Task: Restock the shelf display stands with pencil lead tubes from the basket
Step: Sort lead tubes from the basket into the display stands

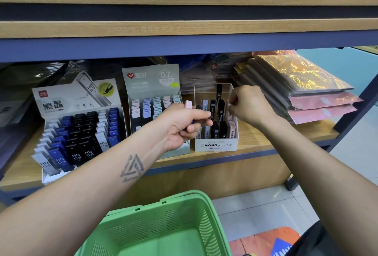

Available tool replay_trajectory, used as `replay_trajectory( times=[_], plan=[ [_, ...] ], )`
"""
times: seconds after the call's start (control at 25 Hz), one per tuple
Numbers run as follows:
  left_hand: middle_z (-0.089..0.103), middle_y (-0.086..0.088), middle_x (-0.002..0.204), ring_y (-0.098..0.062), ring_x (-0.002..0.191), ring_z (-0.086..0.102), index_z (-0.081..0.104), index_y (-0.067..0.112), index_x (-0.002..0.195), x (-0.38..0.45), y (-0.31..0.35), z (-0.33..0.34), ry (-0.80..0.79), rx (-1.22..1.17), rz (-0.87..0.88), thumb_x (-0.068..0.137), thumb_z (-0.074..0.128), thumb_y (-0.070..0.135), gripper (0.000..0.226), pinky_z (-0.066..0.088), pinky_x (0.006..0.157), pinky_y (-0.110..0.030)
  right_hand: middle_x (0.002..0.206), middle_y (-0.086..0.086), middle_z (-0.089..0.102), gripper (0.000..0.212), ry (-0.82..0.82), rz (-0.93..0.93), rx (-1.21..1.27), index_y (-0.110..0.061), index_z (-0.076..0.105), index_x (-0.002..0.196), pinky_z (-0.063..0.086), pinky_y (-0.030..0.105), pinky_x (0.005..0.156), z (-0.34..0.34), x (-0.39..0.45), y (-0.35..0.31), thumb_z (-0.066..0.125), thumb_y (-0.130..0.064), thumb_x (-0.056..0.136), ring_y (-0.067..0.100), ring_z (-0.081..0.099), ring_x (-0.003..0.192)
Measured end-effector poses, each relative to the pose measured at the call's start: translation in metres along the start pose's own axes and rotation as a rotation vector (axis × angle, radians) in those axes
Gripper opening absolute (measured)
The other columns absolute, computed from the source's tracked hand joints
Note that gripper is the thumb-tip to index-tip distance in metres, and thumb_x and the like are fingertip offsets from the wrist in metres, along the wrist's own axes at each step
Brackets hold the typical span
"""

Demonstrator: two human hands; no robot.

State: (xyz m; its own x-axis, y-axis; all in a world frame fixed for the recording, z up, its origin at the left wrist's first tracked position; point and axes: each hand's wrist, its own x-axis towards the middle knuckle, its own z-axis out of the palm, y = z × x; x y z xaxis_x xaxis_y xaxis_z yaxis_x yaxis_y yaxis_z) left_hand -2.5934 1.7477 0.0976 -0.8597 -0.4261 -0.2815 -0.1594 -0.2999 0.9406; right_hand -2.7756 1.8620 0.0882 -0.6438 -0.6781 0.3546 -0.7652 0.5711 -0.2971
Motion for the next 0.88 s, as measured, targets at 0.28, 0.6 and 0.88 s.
replay_trajectory(
  times=[0.28,0.6,0.88],
  plan=[
    [0.066,-0.014,0.08,-0.011,0.053,0.052,0.06,-0.003,0.111,-0.003,0.002,0.001,-0.086,-0.091,-0.076,0.097,0.055,0.003,0.016,0.04,0.043,-0.017,0.08,0.009,0.068,0.012,0.016,-0.019,-0.005,-0.007,0.07,0.083,0.059,0.041,0.068,-0.006,0.0,-0.003,0.061,0.001,0.081,0.031,0.065,0.077],
    [0.072,-0.031,0.104,-0.03,0.083,0.074,0.058,-0.008,0.113,-0.007,0.005,-0.001,-0.156,-0.243,-0.079,0.101,0.042,-0.006,0.02,0.062,0.074,-0.036,0.083,0.001,0.076,0.01,-0.294,-0.02,0.786,-0.017,0.079,0.093,0.057,0.023,0.068,-0.022,-0.01,-0.041,0.072,-0.024,0.092,0.01,0.07,0.077],
    [0.069,-0.036,0.109,-0.041,0.089,0.075,0.057,-0.013,0.12,-0.009,0.009,-0.008,-0.138,-0.251,-0.153,0.101,0.044,-0.002,0.025,0.064,0.074,-0.041,0.079,0.009,0.073,0.013,-0.322,0.104,1.13,-0.003,0.075,0.099,0.055,0.024,0.065,-0.021,-0.008,-0.038,0.076,-0.005,0.086,0.018,0.067,0.072]
  ],
)
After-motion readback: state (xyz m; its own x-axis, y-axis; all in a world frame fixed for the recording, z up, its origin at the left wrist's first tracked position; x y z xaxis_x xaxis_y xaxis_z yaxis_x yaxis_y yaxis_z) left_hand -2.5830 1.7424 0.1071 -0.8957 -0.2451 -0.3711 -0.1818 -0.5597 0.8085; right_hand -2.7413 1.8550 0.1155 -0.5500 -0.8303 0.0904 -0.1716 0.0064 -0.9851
